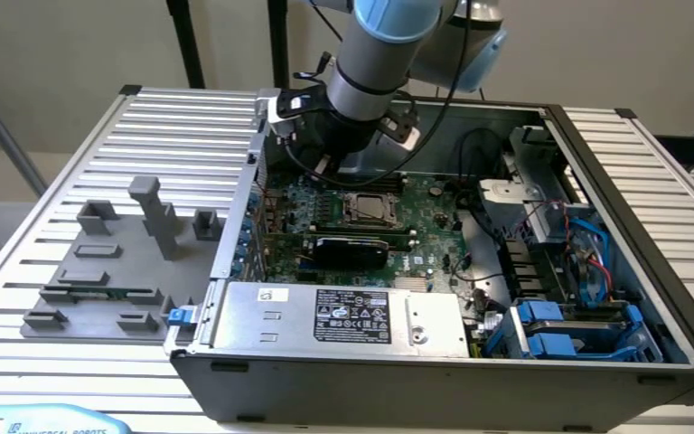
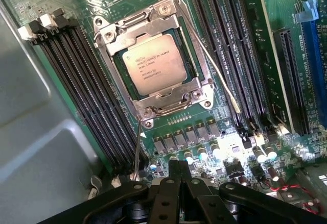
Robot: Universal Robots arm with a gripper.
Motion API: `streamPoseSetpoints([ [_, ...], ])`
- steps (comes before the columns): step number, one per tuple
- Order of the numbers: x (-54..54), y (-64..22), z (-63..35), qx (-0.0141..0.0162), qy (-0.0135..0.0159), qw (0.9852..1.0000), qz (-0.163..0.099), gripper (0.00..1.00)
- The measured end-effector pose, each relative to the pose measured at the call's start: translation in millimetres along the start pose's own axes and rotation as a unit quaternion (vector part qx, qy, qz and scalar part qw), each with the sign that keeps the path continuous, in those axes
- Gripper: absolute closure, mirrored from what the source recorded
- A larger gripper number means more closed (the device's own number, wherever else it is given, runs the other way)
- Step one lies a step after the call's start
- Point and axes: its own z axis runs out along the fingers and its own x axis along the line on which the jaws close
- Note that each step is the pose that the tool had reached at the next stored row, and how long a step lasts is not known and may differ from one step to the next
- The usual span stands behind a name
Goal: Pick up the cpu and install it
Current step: 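Install the first cpu locking lever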
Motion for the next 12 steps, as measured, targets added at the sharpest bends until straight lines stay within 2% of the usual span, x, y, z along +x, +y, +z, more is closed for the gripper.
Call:
streamPoseSetpoints([
  [2, -0.1, -0.2, 0.0, 0.001, 0.0062, 0.9999, 0.009, 0.89],
  [6, -0.5, -1.1, 0.2, 0.0047, 0.022, 0.9994, 0.024, 0.89],
  [9, -0.9, -2.1, -0.8, 0.008, 0.0324, 0.9988, 0.036, 0.89],
  [12, -1.8, -2.8, -4.2, 0.0109, 0.04, 0.9982, 0.044, 0.89],
])
